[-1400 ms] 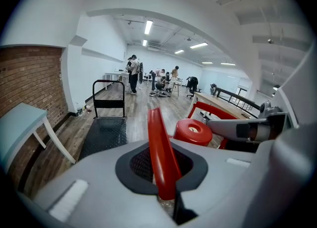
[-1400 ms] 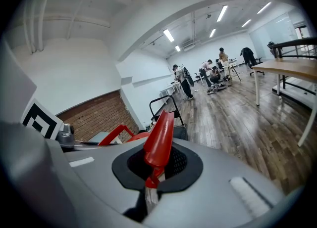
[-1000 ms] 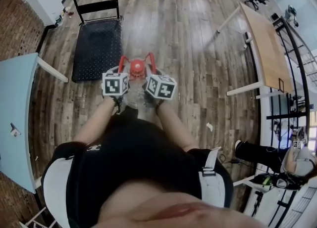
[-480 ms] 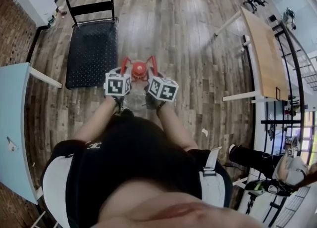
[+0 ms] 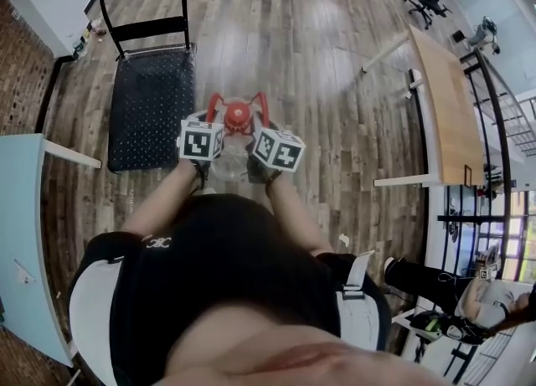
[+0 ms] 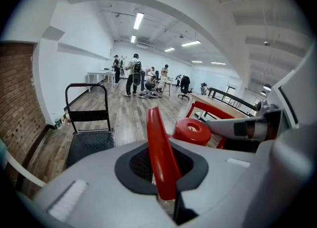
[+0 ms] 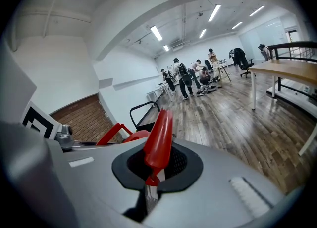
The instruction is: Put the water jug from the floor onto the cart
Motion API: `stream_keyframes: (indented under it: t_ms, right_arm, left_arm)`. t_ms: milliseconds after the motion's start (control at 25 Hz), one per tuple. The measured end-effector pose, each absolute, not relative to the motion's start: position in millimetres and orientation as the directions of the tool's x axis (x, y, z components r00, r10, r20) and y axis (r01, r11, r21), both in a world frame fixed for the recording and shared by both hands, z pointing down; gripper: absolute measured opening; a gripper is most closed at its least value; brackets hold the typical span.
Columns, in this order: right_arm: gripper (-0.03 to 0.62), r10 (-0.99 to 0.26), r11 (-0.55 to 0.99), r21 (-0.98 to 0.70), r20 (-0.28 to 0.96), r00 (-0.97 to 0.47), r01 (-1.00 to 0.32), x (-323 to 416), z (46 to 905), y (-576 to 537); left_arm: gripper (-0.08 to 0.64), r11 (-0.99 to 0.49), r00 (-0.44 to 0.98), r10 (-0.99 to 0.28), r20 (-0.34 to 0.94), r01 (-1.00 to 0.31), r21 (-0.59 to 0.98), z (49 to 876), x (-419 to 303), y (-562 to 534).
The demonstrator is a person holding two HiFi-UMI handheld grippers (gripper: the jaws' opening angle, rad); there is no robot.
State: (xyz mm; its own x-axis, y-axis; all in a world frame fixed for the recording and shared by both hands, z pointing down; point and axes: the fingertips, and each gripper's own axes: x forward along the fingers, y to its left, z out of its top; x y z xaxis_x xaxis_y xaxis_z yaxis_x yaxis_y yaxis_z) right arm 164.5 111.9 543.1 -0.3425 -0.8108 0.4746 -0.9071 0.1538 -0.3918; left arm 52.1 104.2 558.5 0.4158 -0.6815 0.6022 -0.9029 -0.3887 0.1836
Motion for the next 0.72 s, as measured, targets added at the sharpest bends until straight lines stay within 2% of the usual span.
stream_keyframes:
  t_ms: [480, 720]
  right_arm:
    - [0.015, -0.78, 0.178, -0.429, 0.487, -0.392, -0.886, 156.9, 559.4, 35.6]
    - [0.015, -0.739, 0.23, -0.456, 0.493, -0.459, -0.86, 172.8, 569.3, -23.0]
  left_arm:
    - [0.018, -0.355, 0.371, -0.691, 0.62, -0.922, 0.157, 566.8, 45.9, 27.6]
    - [0.018, -0.274, 0.376, -0.684, 0.625, -0.926, 0.258, 570.5, 65.9, -22.9]
